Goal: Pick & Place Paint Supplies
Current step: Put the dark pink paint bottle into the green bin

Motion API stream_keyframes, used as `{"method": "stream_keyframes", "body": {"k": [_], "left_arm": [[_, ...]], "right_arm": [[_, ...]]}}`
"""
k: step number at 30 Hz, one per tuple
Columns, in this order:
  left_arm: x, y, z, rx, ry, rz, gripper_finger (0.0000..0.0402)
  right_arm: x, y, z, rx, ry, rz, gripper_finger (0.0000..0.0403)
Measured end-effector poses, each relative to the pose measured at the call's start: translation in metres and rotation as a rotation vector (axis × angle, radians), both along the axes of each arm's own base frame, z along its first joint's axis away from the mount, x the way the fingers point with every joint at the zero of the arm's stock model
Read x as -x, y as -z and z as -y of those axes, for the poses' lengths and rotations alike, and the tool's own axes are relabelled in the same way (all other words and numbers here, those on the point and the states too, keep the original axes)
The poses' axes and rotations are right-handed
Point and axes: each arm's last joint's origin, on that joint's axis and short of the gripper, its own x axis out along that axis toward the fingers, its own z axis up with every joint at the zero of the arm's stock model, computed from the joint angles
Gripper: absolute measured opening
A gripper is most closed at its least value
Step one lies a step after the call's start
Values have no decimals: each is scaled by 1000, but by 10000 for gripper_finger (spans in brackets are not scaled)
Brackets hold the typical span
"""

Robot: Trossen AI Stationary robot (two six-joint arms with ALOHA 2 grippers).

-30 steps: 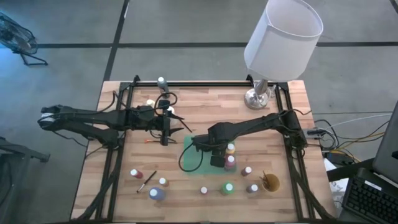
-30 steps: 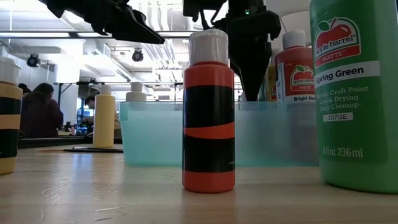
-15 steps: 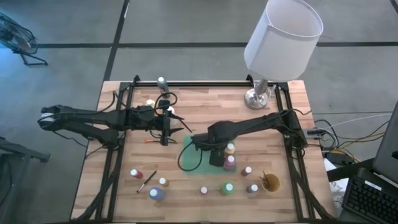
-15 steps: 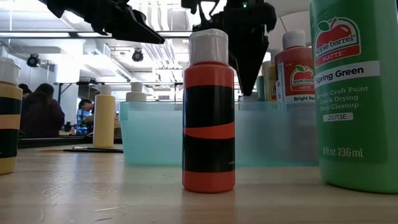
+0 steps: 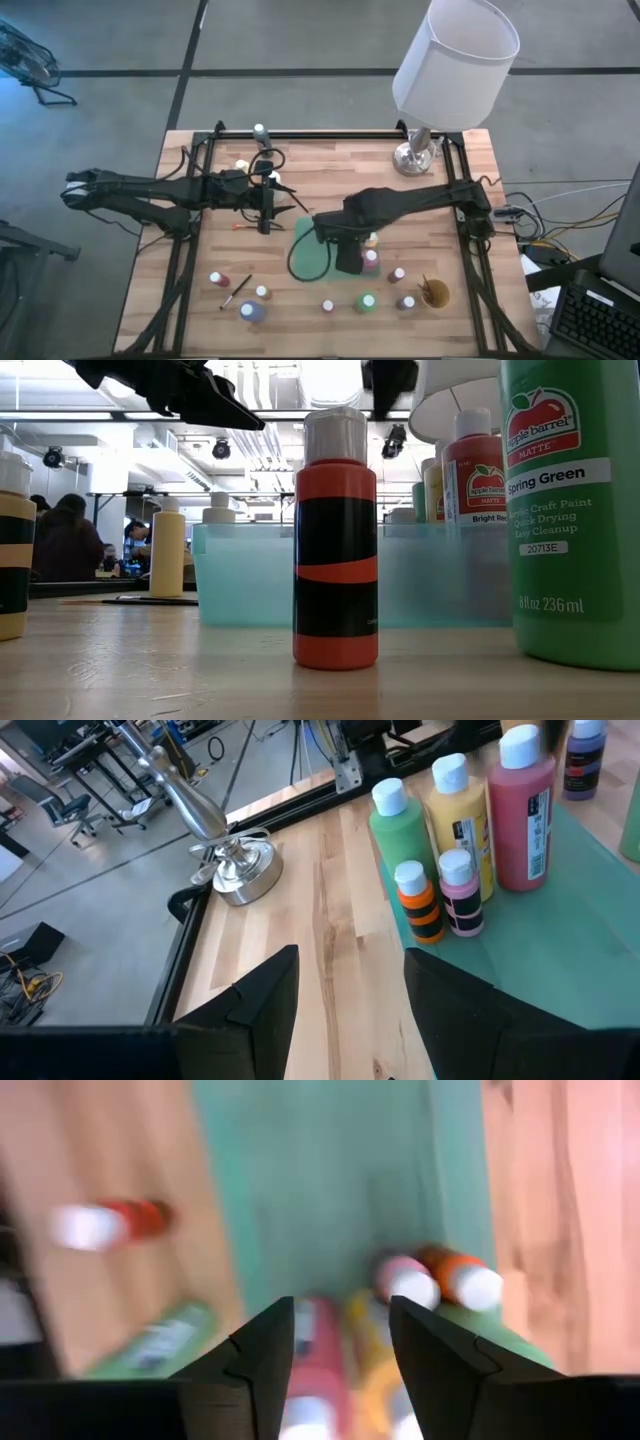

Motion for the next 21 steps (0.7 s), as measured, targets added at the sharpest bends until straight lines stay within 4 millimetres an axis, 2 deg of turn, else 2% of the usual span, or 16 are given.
{"method": "stream_keyframes", "body": {"k": [4,7,14,21], "left_arm": [[0,0,0,0,0,0,188],[0,0,0,0,0,-1,188],[0,0,0,0,0,0,188],[0,0,0,-3,1,0,188]], "right_arm": [[10,-31,-24,-49,43,76,151],[25,-43,-44,-73,113,60,148],[54,-53,-88,-137,219,62,167],[79,-43,-114,-79,339,55,185]]}}
